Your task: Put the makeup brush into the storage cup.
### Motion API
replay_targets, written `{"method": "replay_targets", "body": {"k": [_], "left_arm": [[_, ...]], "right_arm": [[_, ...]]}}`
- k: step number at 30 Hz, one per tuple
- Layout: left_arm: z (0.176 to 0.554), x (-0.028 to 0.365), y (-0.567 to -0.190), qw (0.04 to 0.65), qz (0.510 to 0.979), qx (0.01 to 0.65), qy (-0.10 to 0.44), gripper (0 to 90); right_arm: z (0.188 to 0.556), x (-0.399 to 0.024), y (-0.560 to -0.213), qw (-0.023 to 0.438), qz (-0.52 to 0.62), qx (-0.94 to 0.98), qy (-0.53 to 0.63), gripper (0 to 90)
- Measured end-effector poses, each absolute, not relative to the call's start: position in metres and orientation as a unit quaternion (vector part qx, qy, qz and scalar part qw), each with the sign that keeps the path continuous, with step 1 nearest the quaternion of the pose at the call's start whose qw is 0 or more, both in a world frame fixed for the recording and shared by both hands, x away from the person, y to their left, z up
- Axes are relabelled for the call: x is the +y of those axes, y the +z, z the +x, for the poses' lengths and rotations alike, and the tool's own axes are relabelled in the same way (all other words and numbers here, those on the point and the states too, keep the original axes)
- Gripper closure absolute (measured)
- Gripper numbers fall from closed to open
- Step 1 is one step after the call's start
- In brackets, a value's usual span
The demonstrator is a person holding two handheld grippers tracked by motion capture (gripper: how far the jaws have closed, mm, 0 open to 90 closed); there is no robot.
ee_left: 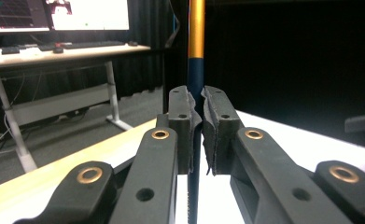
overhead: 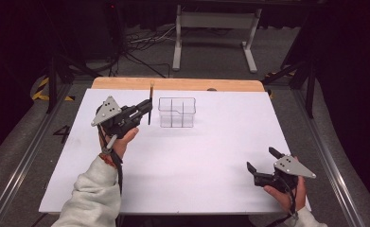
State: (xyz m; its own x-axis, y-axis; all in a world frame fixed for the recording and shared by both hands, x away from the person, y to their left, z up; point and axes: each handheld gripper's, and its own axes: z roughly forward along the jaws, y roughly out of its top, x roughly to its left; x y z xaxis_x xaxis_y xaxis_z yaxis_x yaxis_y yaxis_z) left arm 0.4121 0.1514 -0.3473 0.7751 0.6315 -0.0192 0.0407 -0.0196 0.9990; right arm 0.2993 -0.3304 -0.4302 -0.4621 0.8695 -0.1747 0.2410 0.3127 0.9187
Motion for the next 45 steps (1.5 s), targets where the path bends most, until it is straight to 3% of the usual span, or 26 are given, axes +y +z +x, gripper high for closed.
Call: {"method": "replay_targets", "body": {"k": [45], "left_arm": [[0.469,0.094,-0.334,0.658,0.691,0.205,0.217,82.8]], "right_arm": [[0.298,-0.332,-0.430,0.362,0.380,0.722,0.451,7.1]]}}
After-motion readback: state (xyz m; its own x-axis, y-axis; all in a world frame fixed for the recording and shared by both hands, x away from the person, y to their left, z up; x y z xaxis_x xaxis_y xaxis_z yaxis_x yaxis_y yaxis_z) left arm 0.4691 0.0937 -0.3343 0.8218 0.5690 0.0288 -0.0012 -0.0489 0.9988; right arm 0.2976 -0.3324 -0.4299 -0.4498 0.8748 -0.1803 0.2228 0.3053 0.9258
